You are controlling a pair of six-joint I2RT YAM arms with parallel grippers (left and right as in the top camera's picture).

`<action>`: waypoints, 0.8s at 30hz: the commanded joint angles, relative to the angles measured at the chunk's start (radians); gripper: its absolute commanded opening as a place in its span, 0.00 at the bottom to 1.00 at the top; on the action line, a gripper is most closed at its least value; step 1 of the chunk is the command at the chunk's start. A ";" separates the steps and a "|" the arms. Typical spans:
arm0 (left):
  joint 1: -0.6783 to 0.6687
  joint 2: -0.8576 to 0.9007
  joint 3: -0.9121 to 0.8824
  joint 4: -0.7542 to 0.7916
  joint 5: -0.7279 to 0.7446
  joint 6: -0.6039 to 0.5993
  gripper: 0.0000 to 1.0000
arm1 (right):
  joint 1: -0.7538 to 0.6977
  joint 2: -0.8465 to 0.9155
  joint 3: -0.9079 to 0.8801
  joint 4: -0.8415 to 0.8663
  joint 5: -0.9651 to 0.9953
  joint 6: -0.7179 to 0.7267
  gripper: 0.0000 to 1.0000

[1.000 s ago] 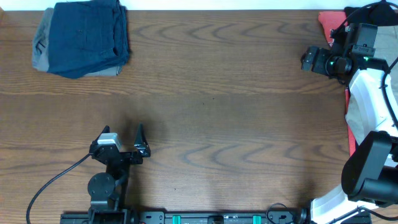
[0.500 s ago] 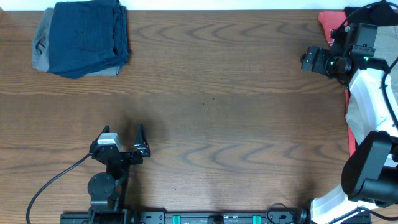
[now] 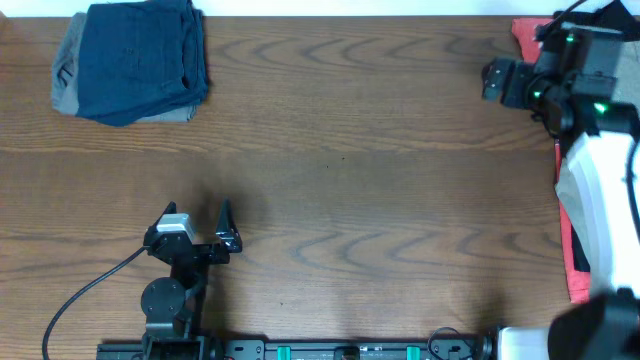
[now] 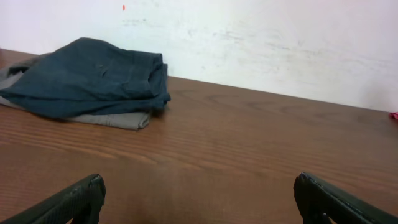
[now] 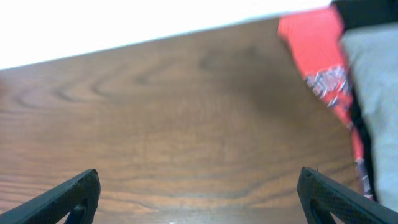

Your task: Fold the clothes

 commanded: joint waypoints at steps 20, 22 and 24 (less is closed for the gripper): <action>0.000 -0.006 -0.014 -0.037 0.006 0.006 0.98 | 0.168 -0.612 0.010 -0.022 0.004 -0.013 0.99; 0.000 -0.006 -0.014 -0.037 0.006 0.006 0.98 | 0.163 -0.645 0.010 -0.079 0.006 -0.028 0.99; 0.000 -0.006 -0.014 -0.038 0.006 0.006 0.98 | 0.163 -0.668 0.009 -0.129 0.021 -0.046 0.99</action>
